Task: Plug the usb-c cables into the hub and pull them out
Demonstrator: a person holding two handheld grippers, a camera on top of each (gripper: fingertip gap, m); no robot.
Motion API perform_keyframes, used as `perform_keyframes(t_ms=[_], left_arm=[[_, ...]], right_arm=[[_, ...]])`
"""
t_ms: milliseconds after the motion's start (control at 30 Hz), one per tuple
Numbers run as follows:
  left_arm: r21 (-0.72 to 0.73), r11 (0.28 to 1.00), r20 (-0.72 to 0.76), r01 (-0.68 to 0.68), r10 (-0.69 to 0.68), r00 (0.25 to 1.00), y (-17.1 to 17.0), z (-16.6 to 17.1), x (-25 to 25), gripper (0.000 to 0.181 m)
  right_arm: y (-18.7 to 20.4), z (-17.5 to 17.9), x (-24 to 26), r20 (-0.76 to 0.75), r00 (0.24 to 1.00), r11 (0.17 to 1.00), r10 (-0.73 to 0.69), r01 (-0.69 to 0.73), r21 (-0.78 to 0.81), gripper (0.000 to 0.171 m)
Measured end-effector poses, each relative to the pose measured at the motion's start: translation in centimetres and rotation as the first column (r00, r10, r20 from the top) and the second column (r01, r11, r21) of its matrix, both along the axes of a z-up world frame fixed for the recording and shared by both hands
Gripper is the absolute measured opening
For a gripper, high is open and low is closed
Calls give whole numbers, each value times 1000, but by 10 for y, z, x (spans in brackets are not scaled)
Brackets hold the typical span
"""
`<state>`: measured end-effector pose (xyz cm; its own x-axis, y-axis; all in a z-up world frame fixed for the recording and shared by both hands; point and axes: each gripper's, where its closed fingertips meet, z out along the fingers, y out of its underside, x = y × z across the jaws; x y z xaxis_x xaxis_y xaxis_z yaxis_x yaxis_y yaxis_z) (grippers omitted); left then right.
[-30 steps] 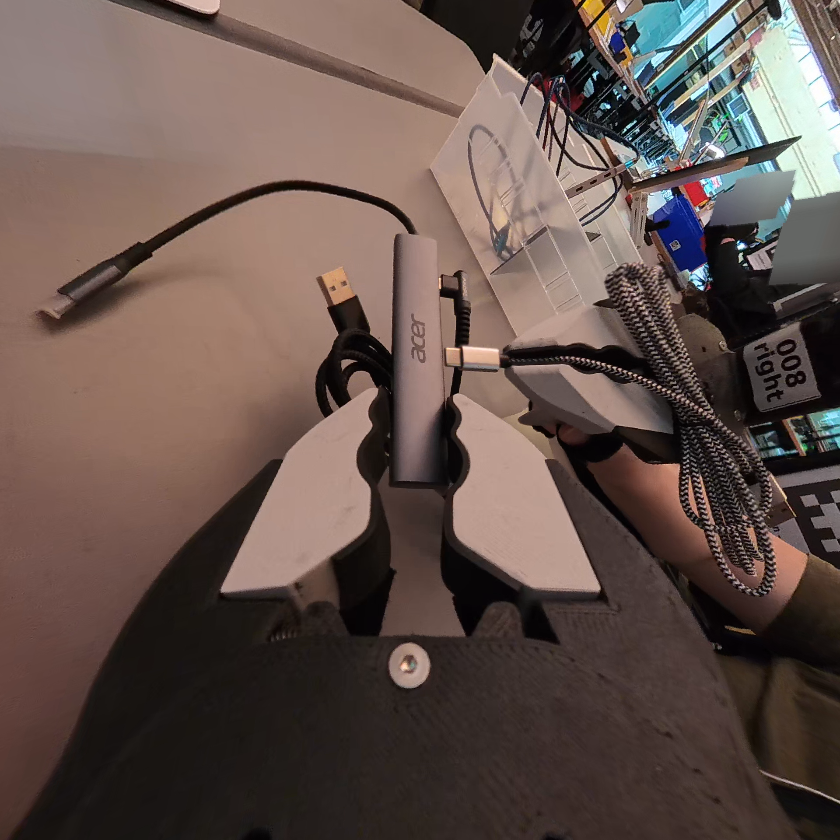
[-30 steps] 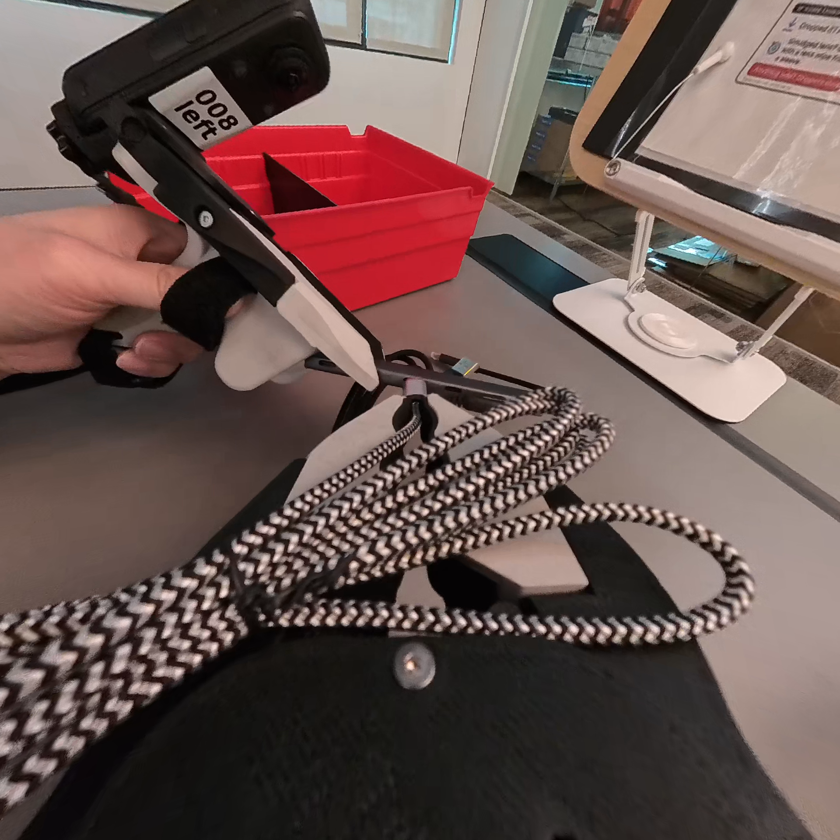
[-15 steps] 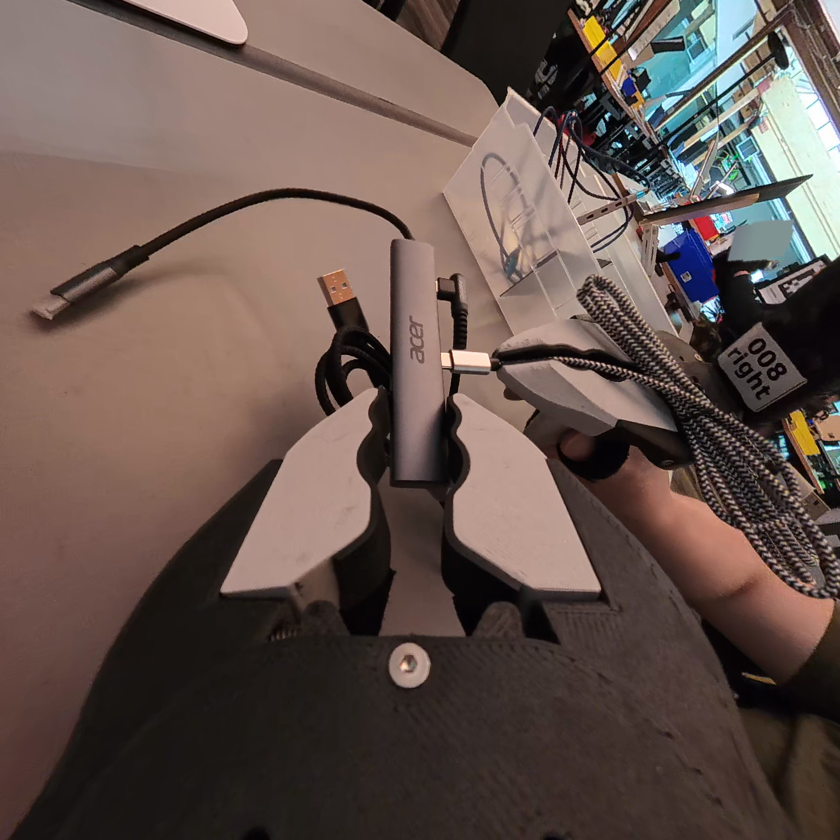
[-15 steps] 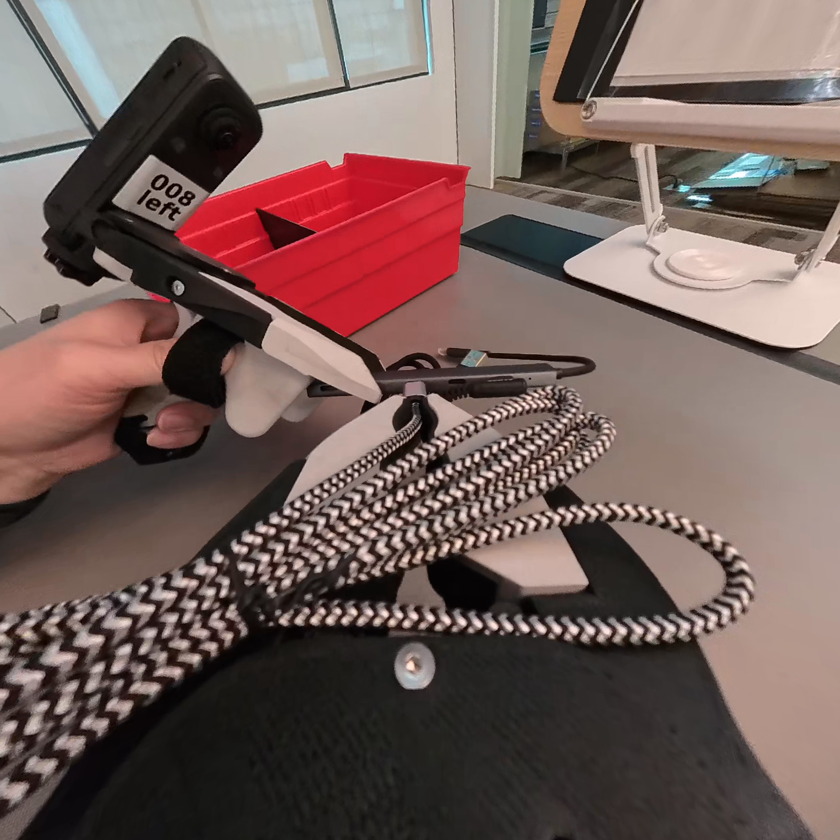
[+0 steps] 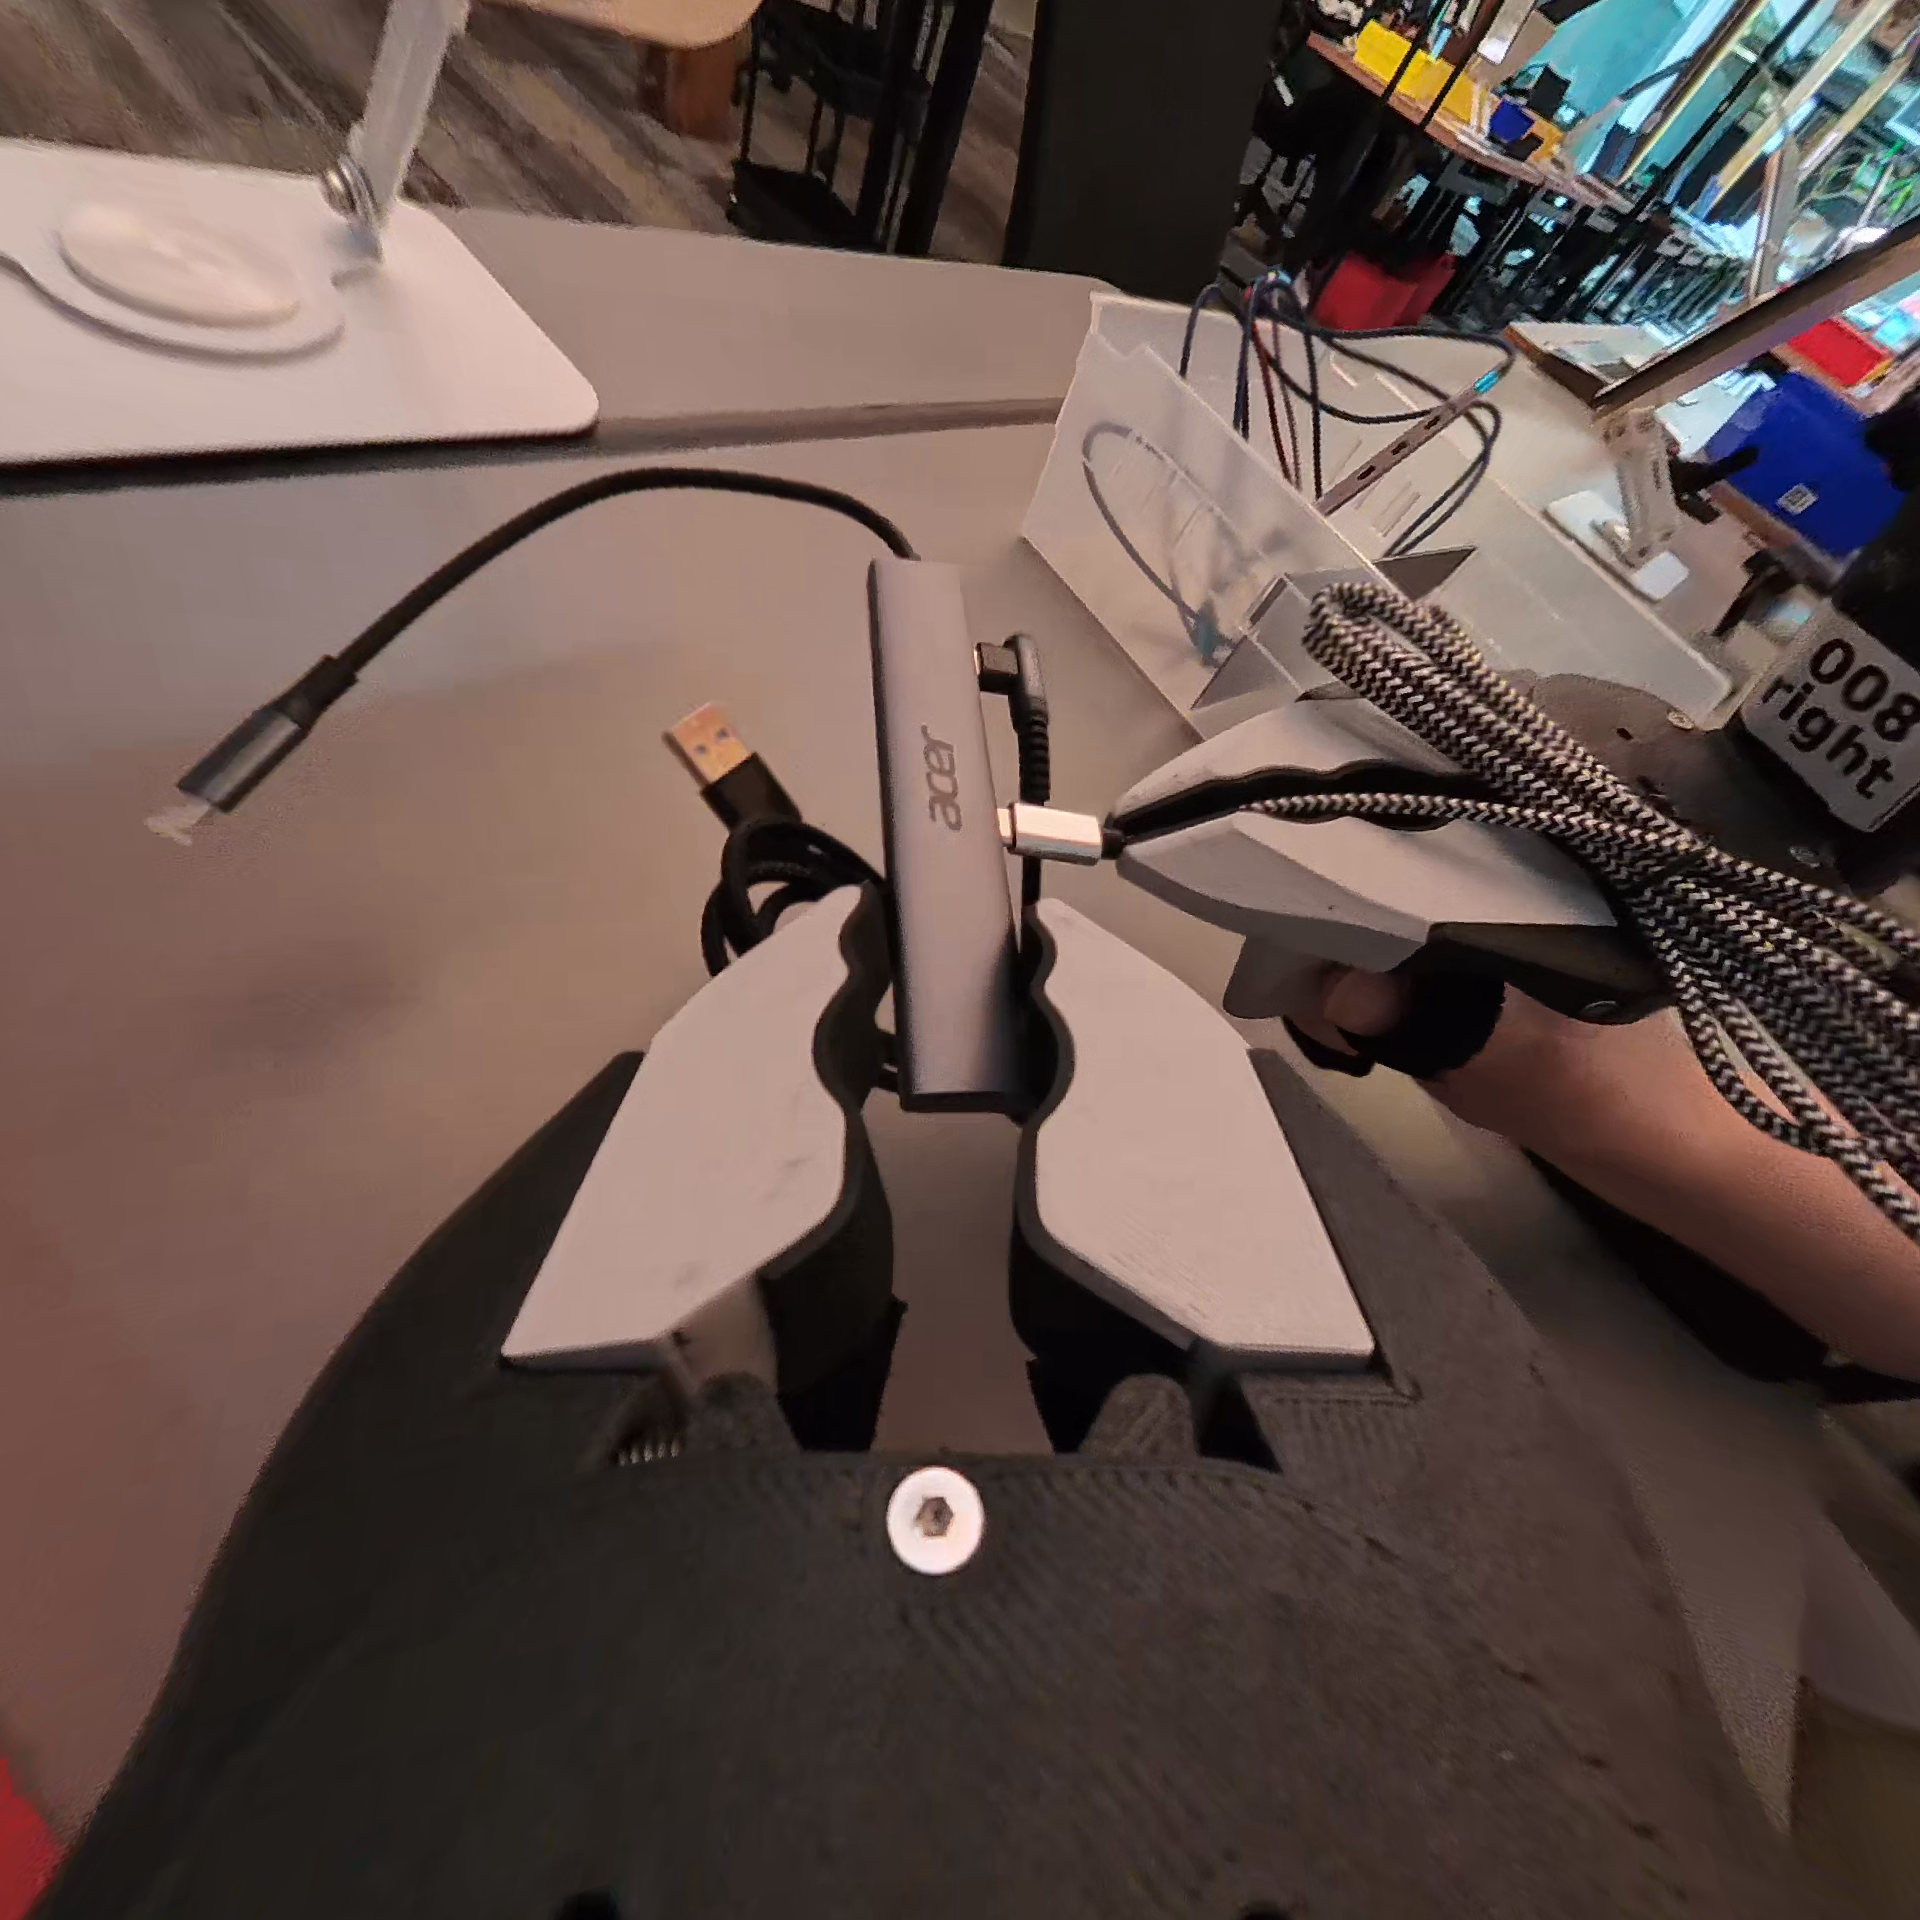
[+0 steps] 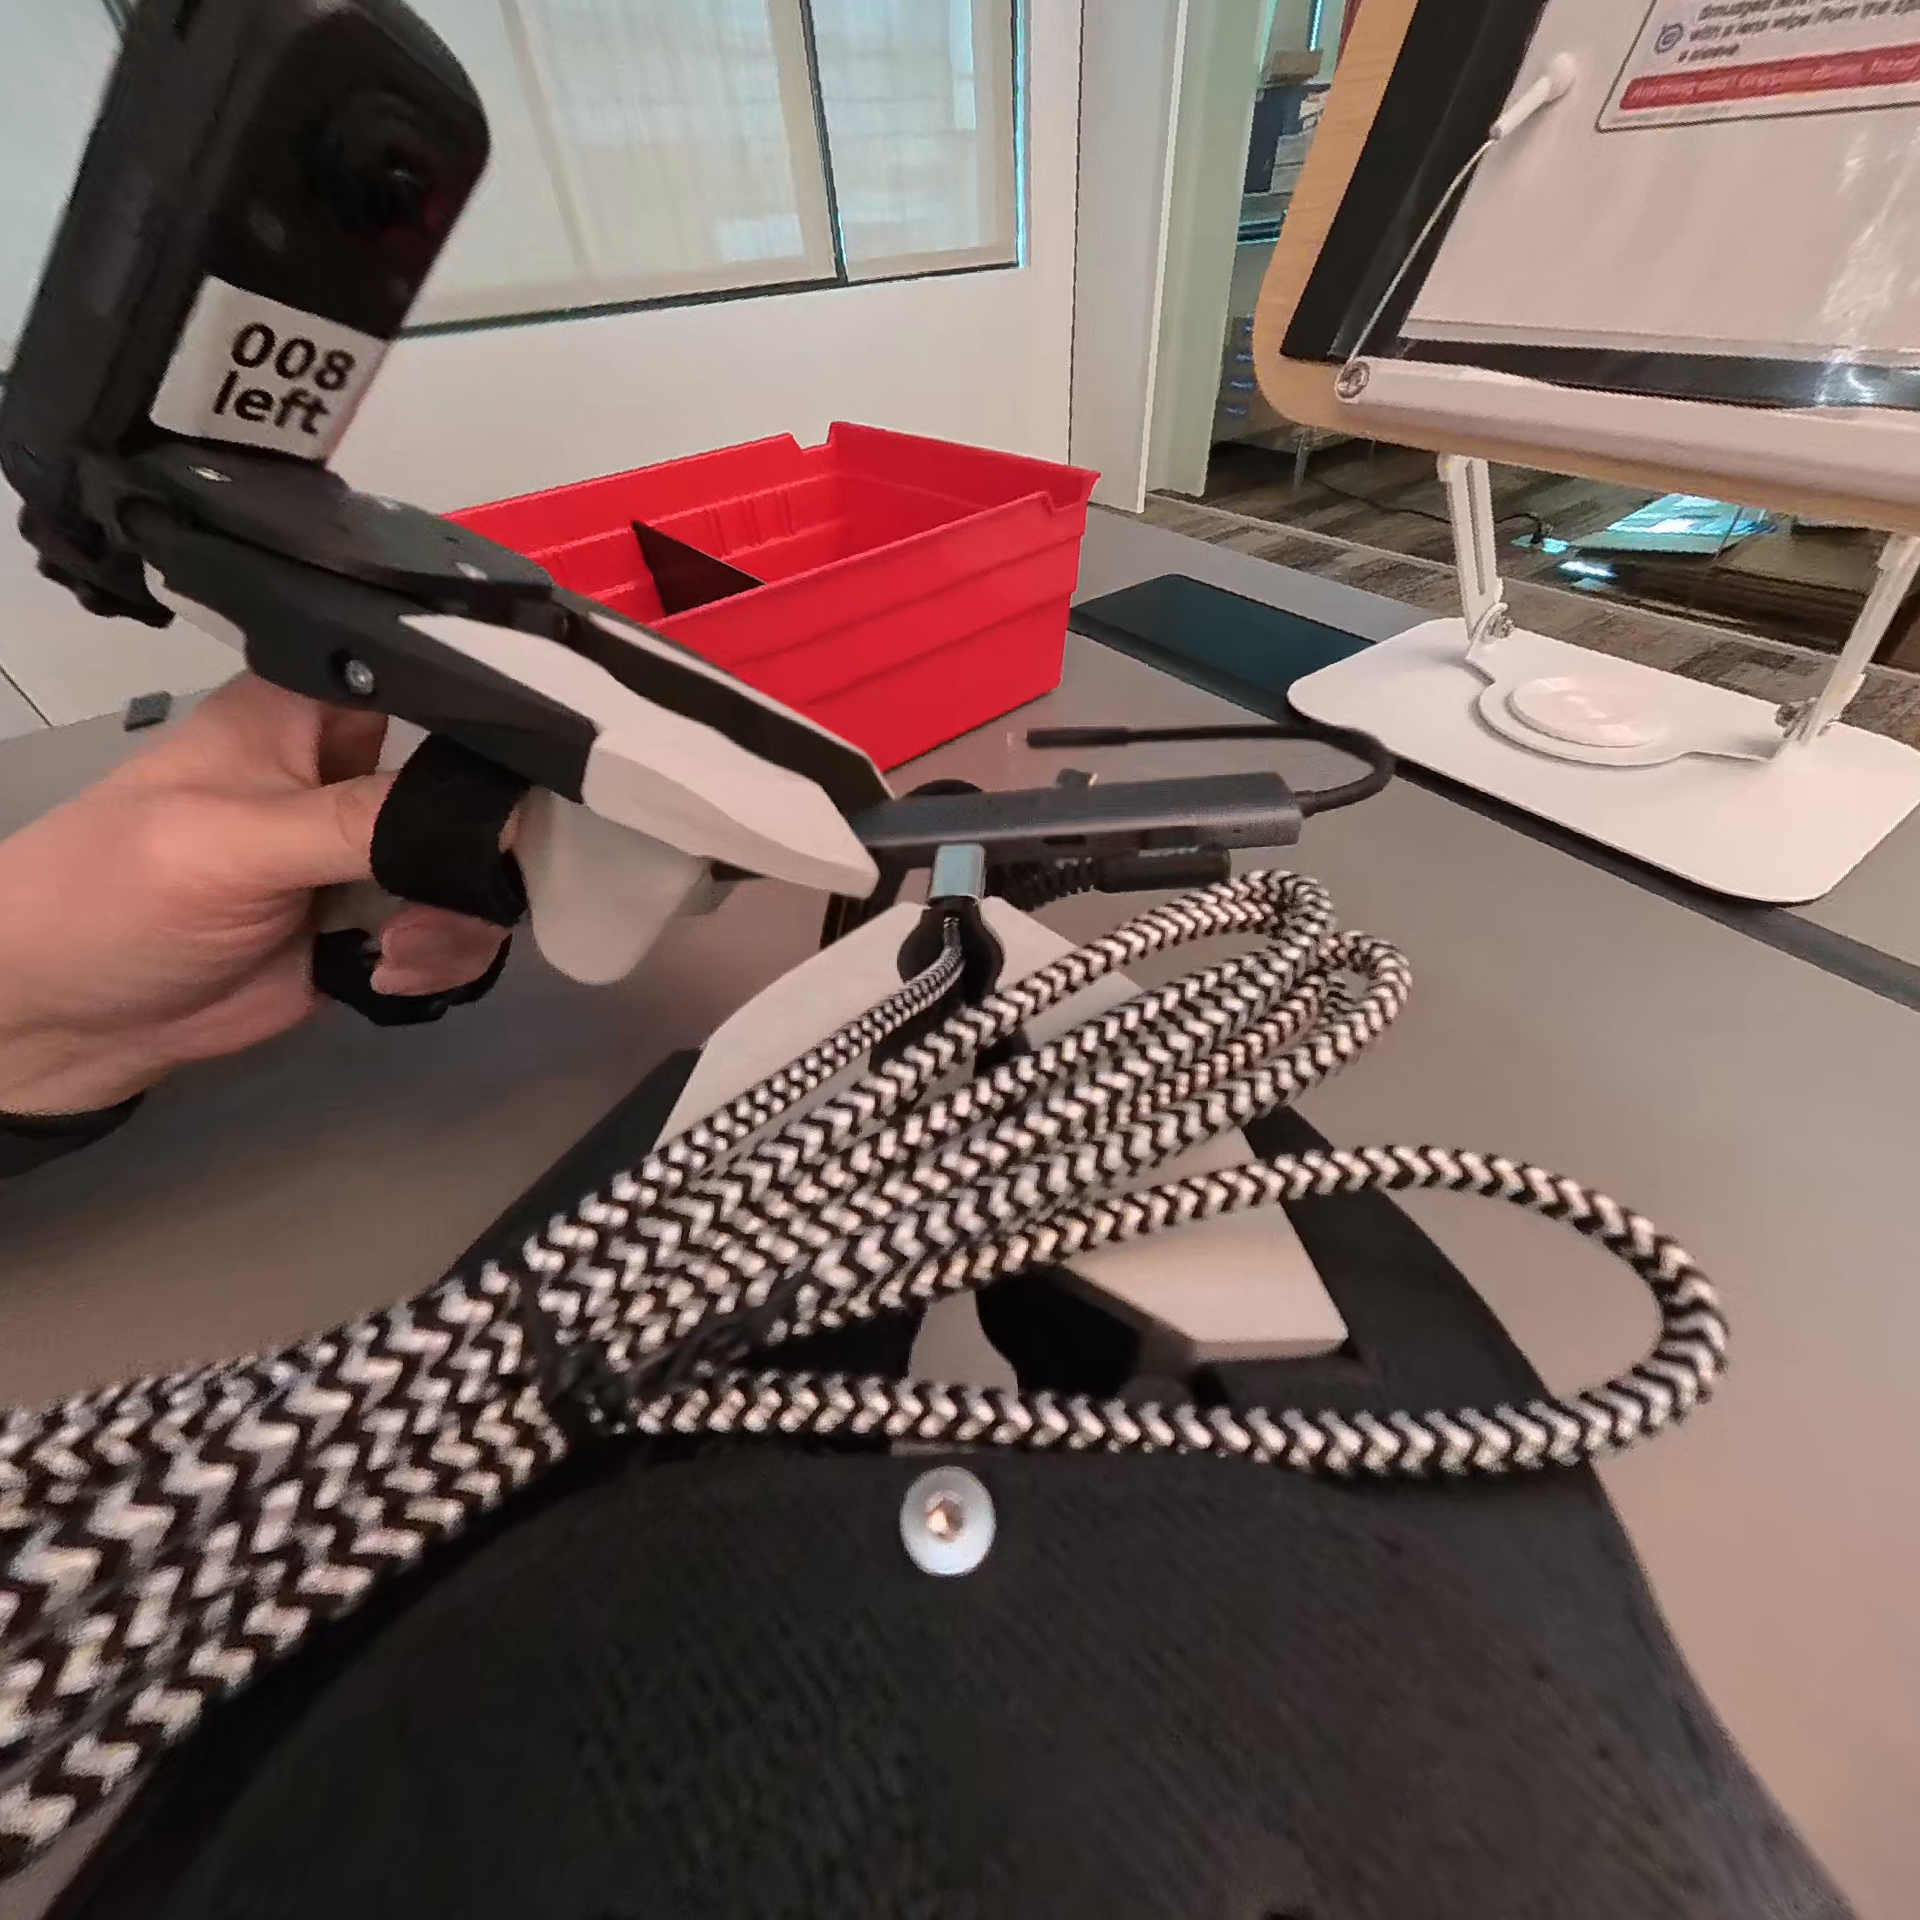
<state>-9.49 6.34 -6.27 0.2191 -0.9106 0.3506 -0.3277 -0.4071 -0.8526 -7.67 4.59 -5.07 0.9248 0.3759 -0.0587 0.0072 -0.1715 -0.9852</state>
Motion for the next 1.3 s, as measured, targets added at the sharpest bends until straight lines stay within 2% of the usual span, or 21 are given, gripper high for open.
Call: perform_keyframes(t_ms=[100, 233, 267, 333, 433, 500, 567, 767, 967, 1300], left_arm=[[84, 996, -18, 2, -1, 1000, 0, 5, -2, 23], [175, 981, -100, 83, -66, 993, -5, -6, -3, 29], [149, 984, -102, 96, -81, 991, -6, -12, -1, 31], [7, 990, -71, 142, -141, 987, -13, -24, 4, 35], [-245, 938, 2, 245, -252, 968, -25, -33, 11, 41], [-277, 928, 12, 248, -254, 967, -24, -39, 11, 31], [-231, 942, -26, 243, -256, 966, -22, -45, 12, 24], [-104, 972, -120, 210, -222, 968, -18, -56, 15, 25], [107, 982, -226, 152, -125, 966, -8, -50, 7, 24], [94, 988, -234, 124, -99, 967, -12, -56, 10, 24]], right_arm=[[-1, 1, -2, 34, 999, 1000, 10, -11, 25, 4], [-4, 7, -4, 58, 997, 997, 45, -49, 53, 4], [-4, 6, -4, 61, 997, 998, 44, -47, 52, 4], [-3, 3, -3, 67, 997, 998, 44, -46, 41, 3], [-2, -4, -5, 80, 995, 998, 61, -62, 13, 3], [-2, -5, -7, 103, 992, 997, 69, -70, 7, 3], [-3, -7, -10, 124, 989, 997, 81, -82, 2, 3], [-3, -15, -14, 187, 977, 995, 100, -98, -20, 3], [-5, -13, -16, 232, 966, 992, 118, -125, 15, 3], [-8, -16, -23, 314, 942, 992, 118, -129, 14, 3]])
